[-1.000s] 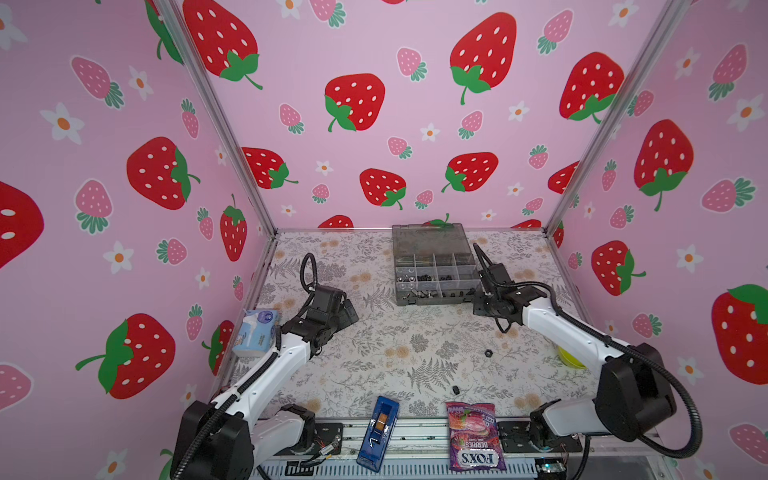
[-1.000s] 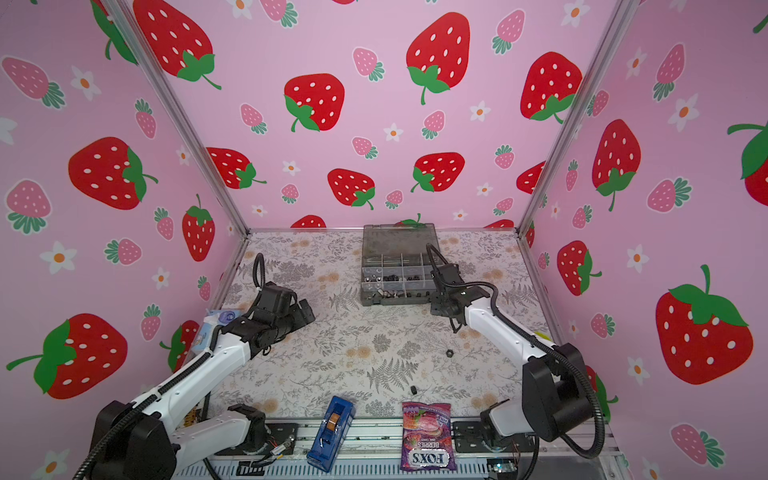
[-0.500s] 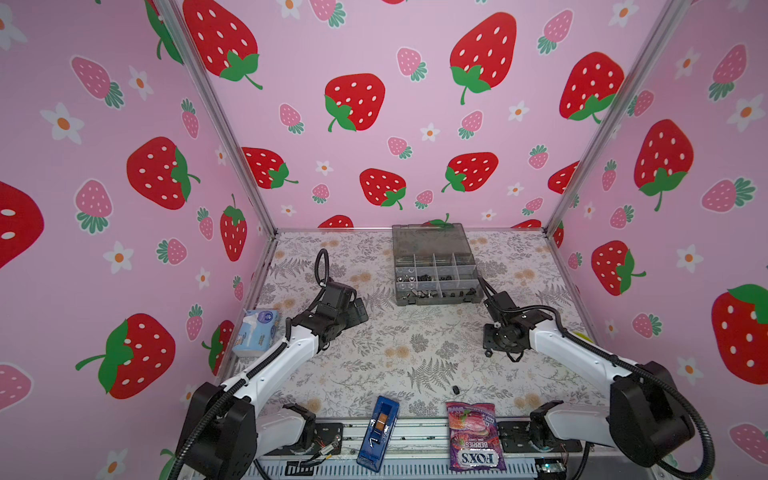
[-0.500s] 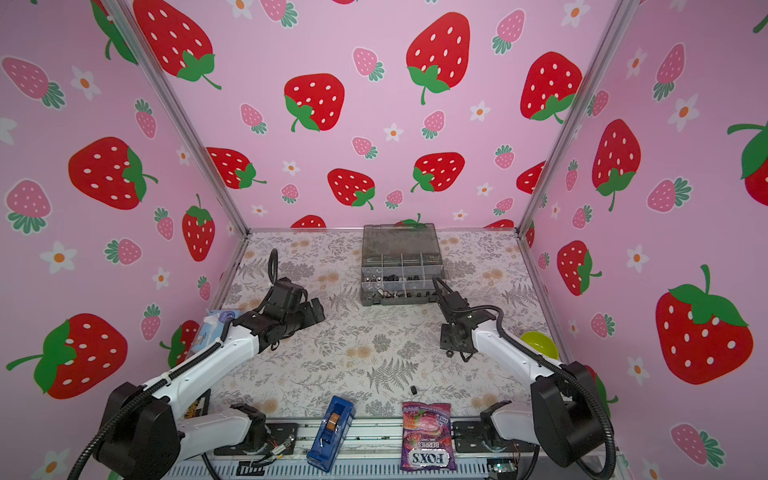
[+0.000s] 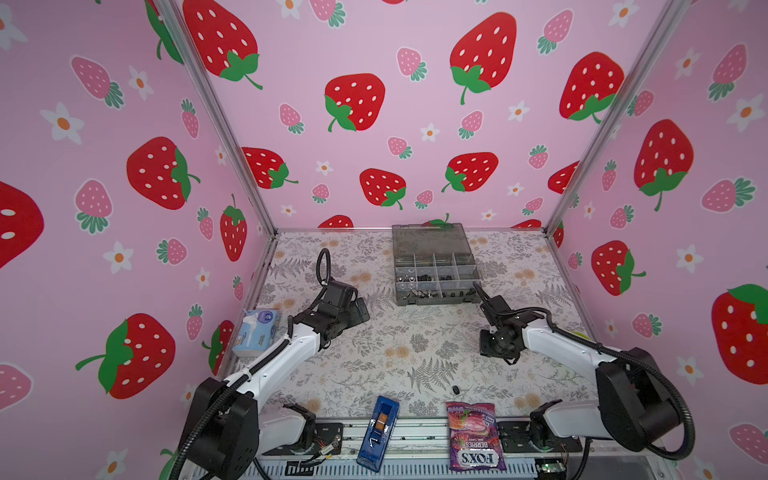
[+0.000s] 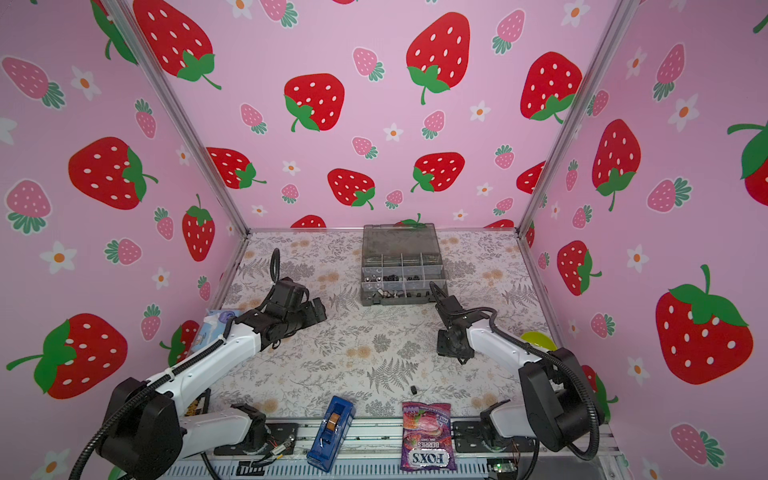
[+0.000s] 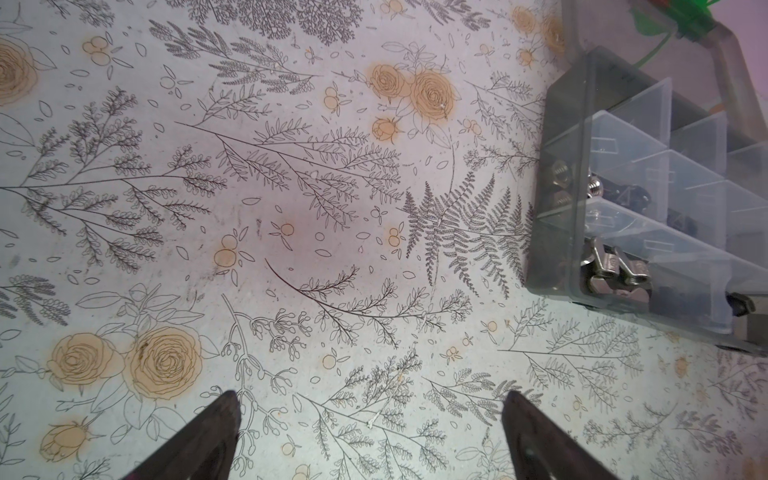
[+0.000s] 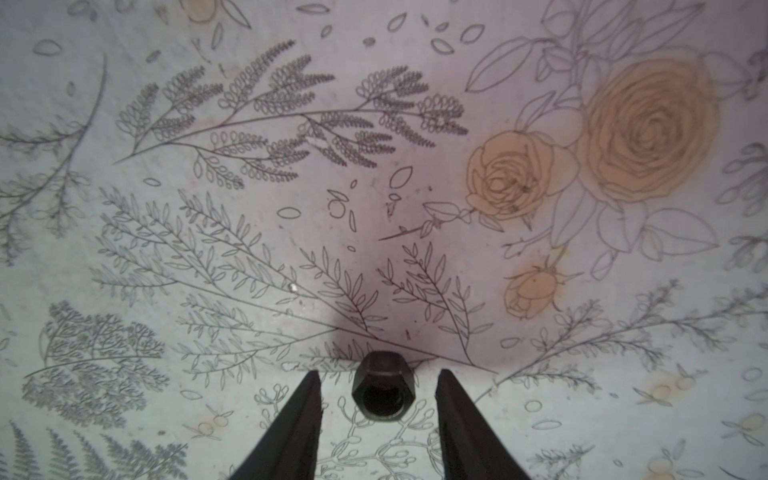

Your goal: Sort the screws and nuts into containers

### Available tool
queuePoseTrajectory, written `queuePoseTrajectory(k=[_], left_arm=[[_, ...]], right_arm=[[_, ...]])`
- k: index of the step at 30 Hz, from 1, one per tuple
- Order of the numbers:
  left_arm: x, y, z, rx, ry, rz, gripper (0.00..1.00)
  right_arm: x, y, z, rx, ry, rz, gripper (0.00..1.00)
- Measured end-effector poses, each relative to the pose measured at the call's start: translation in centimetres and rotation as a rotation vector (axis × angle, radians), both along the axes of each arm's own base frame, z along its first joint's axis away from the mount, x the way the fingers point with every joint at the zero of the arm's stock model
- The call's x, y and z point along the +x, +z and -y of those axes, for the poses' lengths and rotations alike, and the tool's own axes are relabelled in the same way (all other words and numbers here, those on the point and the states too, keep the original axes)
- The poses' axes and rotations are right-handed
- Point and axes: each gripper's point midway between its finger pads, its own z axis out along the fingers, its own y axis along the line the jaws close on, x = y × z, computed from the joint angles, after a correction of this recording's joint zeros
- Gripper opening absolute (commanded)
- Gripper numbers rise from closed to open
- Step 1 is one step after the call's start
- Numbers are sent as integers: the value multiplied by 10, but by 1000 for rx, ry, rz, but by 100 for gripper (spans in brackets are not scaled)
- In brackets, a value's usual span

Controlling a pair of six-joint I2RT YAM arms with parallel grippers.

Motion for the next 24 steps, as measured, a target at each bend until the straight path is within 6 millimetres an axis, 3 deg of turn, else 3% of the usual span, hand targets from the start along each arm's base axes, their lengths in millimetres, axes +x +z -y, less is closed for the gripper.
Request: queuePoseTrajectory(k=[11,24], left_arm=[[2,-1,2,-7,2,4,99],[2,-2,2,-5,1,0,99]], right_arm=[[1,-8,-2,2,4,-10,36],[0,-6,-14,45,31,-16,37]])
